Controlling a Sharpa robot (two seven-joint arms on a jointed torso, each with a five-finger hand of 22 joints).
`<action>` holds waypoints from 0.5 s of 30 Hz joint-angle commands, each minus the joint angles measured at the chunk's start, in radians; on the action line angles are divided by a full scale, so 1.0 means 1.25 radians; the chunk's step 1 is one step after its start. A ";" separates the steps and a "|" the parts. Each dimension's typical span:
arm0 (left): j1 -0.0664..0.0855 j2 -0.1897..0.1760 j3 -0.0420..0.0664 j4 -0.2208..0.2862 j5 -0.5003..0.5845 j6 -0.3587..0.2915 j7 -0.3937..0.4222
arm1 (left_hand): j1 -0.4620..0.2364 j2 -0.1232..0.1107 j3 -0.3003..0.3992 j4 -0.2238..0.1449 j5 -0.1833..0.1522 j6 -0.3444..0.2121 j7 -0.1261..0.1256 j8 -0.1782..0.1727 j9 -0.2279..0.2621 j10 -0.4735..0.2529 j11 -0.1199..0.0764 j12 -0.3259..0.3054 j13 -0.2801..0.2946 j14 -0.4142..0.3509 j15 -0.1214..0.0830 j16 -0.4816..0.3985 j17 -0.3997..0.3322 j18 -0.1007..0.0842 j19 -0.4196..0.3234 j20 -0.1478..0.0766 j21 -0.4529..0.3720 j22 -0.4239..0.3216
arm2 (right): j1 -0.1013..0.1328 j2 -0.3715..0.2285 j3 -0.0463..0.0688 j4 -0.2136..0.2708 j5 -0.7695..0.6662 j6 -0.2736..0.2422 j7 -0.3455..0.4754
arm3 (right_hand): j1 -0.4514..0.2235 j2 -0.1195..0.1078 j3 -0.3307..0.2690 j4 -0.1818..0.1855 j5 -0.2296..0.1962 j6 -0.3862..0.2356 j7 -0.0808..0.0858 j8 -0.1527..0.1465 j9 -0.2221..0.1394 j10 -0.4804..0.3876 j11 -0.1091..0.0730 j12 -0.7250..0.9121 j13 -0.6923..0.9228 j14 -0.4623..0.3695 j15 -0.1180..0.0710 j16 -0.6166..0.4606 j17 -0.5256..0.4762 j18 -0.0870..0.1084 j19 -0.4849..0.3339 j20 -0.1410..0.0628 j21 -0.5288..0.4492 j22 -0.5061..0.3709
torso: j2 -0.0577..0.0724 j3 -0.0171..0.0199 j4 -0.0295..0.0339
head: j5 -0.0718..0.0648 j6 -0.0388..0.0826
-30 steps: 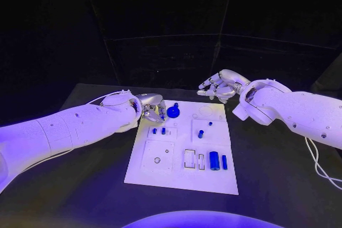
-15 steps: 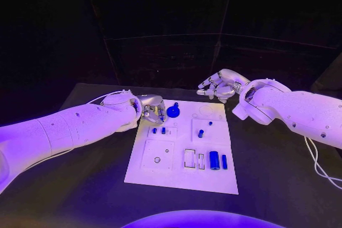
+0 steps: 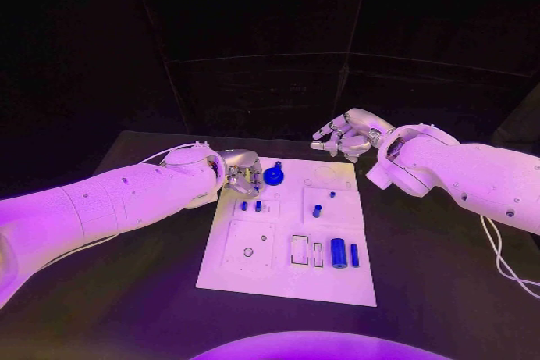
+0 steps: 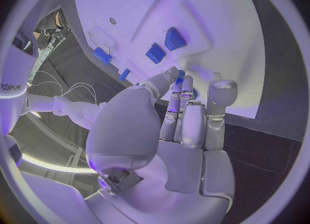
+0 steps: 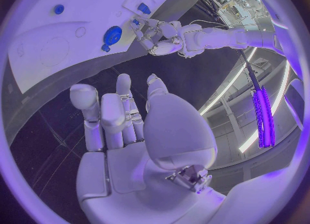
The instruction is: Assemble the parts on the task board
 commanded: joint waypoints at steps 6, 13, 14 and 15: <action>-0.001 0.003 -0.001 -0.001 0.005 0.026 -0.008 | -0.014 -0.009 -0.003 0.007 -0.004 -0.021 0.007 -0.025 -0.007 -0.013 0.008 -0.022 -0.002 0.007 -0.001 -0.010 -0.010 -0.004 -0.004 0.002 -0.012 -0.007 | 0.001 0.000 0.000 0.001 -0.001 -0.004 0.007 | -0.001 0.007 -0.005 0.001 0.004 0.004 0.001 0.002 -0.001 -0.006 0.001 -0.002 -0.001 -0.002 -0.003 -0.004 0.001 0.006 -0.004 -0.002 -0.003 -0.001 | 0.000 0.0000 -0.0005 | -0.001 -0.001; 0.000 0.002 -0.001 -0.003 0.005 0.025 -0.010 | -0.020 -0.020 -0.010 0.008 -0.004 -0.047 0.014 -0.048 -0.014 -0.056 0.021 -0.053 -0.004 0.002 0.009 -0.014 -0.022 -0.002 -0.011 0.010 -0.023 -0.014 | 0.001 -0.001 0.000 0.001 -0.001 -0.004 0.007 | -0.001 0.007 -0.005 0.001 0.004 0.004 0.001 0.002 -0.001 -0.006 0.001 -0.002 -0.001 -0.002 -0.003 -0.004 0.001 0.006 -0.004 -0.002 -0.003 -0.001 | 0.000 -0.0003 0.0005 | -0.002 0.000; 0.000 0.002 -0.001 -0.003 0.005 0.024 -0.009 | -0.020 -0.021 -0.010 0.008 -0.004 -0.049 0.014 -0.050 -0.014 -0.061 0.022 -0.056 -0.004 0.002 0.010 -0.015 -0.024 -0.002 -0.012 0.011 -0.024 -0.015 | 0.001 0.000 0.000 0.001 -0.001 -0.004 0.007 | -0.001 0.007 -0.005 0.001 0.004 0.004 0.001 0.002 -0.001 -0.006 0.001 -0.002 -0.001 -0.002 -0.003 -0.004 0.001 0.006 -0.004 -0.002 -0.003 -0.001 | 0.000 -0.0003 0.0007 | -0.002 0.000; 0.000 0.002 -0.001 -0.003 0.005 0.022 -0.009 | -0.020 -0.022 -0.011 0.008 -0.004 -0.050 0.015 -0.052 -0.014 -0.064 0.023 -0.058 -0.004 0.001 0.011 -0.015 -0.025 -0.002 -0.012 0.011 -0.025 -0.015 | 0.001 0.000 0.000 0.001 -0.001 -0.004 0.007 | -0.001 0.007 -0.005 0.001 0.004 0.004 0.001 0.002 -0.001 -0.006 0.001 -0.002 -0.001 -0.002 -0.003 -0.004 0.001 0.006 -0.004 -0.002 -0.003 -0.001 | 0.000 -0.0003 0.0005 | -0.002 0.000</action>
